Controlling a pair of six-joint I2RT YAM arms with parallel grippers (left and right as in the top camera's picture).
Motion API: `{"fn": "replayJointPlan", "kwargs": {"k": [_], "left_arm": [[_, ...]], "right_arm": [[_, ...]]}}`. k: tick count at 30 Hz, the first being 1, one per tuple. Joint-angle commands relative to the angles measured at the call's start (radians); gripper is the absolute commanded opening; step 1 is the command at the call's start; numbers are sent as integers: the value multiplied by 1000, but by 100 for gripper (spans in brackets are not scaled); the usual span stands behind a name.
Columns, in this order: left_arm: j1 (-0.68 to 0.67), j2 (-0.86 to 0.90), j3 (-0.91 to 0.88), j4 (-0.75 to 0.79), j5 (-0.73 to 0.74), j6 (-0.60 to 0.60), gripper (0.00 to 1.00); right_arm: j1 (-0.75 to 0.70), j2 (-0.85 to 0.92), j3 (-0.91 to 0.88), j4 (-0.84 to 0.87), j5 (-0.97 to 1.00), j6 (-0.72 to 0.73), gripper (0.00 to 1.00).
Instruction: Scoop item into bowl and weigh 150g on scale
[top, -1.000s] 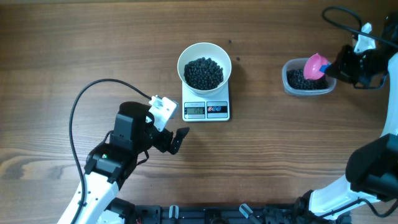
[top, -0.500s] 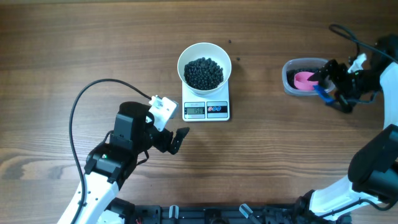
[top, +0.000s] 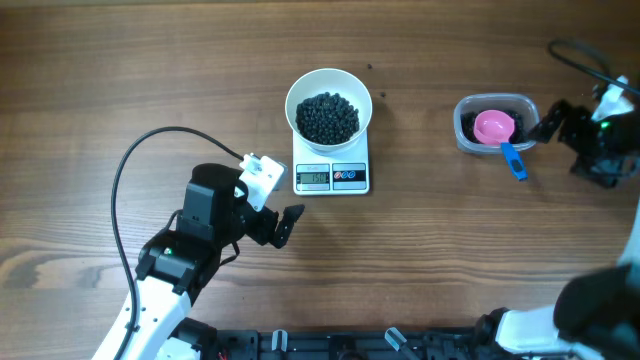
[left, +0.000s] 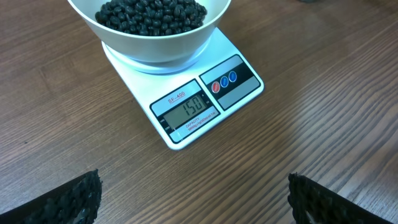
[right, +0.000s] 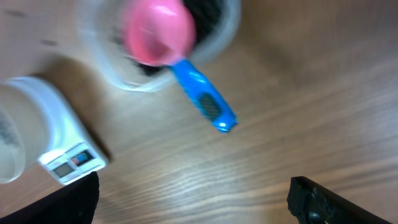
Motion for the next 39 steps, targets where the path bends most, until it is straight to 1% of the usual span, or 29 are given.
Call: {"fn": "replayJointPlan", "kwargs": {"k": [1, 5, 13, 19, 22, 23, 24, 26, 28, 29, 30, 31, 32, 33, 34, 36, 38, 39], "left_arm": [[8, 0, -7, 2, 15, 12, 100], [8, 0, -7, 2, 15, 12, 100], [8, 0, -7, 2, 15, 12, 100], [8, 0, -7, 2, 15, 12, 100], [8, 0, -7, 2, 15, 12, 100], [8, 0, -7, 2, 15, 12, 100], [8, 0, -7, 2, 15, 12, 100], [8, 0, -7, 2, 15, 12, 100], [8, 0, -7, 2, 15, 12, 100], [8, 0, -7, 2, 15, 12, 100], [8, 0, -7, 2, 15, 12, 100], [8, 0, -7, 2, 15, 12, 100], [8, 0, -7, 2, 15, 12, 100], [8, 0, -7, 2, 15, 12, 100], [8, 0, -7, 2, 15, 12, 100], [8, 0, -7, 2, 15, 12, 100], [8, 0, -7, 2, 15, 12, 100], [8, 0, -7, 2, 15, 12, 100]], "right_arm": [[-1, -174, 82, 32, -48, -67, 100], [-1, -320, 82, 43, -48, -68, 100], [0, -418, 82, 21, -59, -71, 100], [4, -524, 76, 169, -62, -99, 100], [40, -605, 31, 304, -71, -100, 100], [111, -689, -41, 405, -71, -163, 100], [169, -750, -106, 458, -71, -249, 100], [265, -868, -265, 566, -71, -366, 100], [320, -986, -440, 698, -71, -382, 100], [348, -1106, -619, 853, -71, -356, 100], [351, -1195, -762, 995, -60, -264, 100], [351, -1244, -840, 1064, -11, -174, 99], [351, -1325, -973, 1168, 124, 26, 100], [352, -1382, -1061, 1224, 184, 107, 100], [352, -1453, -1170, 1295, 193, 101, 100], [352, -1544, -1283, 1334, 192, 23, 100], [352, -1603, -1335, 1330, 188, -39, 100], [358, -1598, -1350, 1329, 189, -60, 100]]}}
